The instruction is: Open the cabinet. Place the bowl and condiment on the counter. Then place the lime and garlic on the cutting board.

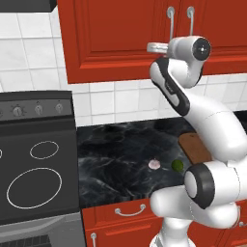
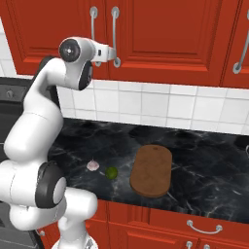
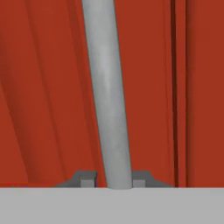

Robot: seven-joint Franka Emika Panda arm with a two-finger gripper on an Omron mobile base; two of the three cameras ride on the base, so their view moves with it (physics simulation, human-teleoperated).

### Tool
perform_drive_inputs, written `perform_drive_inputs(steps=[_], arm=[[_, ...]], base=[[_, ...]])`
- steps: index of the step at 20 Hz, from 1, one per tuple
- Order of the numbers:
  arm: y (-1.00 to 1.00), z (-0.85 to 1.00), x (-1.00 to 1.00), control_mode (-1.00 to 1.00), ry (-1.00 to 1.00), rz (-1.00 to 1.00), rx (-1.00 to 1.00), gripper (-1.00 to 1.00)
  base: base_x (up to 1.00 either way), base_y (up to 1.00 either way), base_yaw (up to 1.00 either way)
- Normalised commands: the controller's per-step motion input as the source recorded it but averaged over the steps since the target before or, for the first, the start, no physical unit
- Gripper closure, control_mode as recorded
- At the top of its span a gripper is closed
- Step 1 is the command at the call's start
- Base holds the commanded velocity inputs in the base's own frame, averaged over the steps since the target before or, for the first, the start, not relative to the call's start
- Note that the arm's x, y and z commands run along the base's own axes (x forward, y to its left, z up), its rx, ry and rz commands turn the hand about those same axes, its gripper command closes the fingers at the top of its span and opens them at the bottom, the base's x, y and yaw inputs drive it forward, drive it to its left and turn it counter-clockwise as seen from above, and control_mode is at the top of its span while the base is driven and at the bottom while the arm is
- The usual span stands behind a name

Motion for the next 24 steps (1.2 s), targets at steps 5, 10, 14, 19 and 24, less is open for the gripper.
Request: perform_drive_inputs(steps=[5, 10, 14, 19, 24], arm=[[0.46, -0.10, 0.53, -1.00, 0.06, 0.21, 0.00, 1.00], [0.92, 0.00, 0.39, -1.00, 0.12, 0.23, 0.00, 1.00], [1.00, -0.02, 0.10, -1.00, 0.07, 0.08, -0.04, 1.00], [1.00, -0.03, 0.00, -1.00, 0.07, 0.00, -0.07, 1.00], [1.00, -0.07, 0.00, -1.00, 0.07, 0.00, -0.07, 1.00]], base=[[0.00, 0.00, 0.00], [0.00, 0.00, 0.00], [0.00, 0.00, 0.00], [0.00, 0.00, 0.00], [0.00, 0.00, 0.00]])
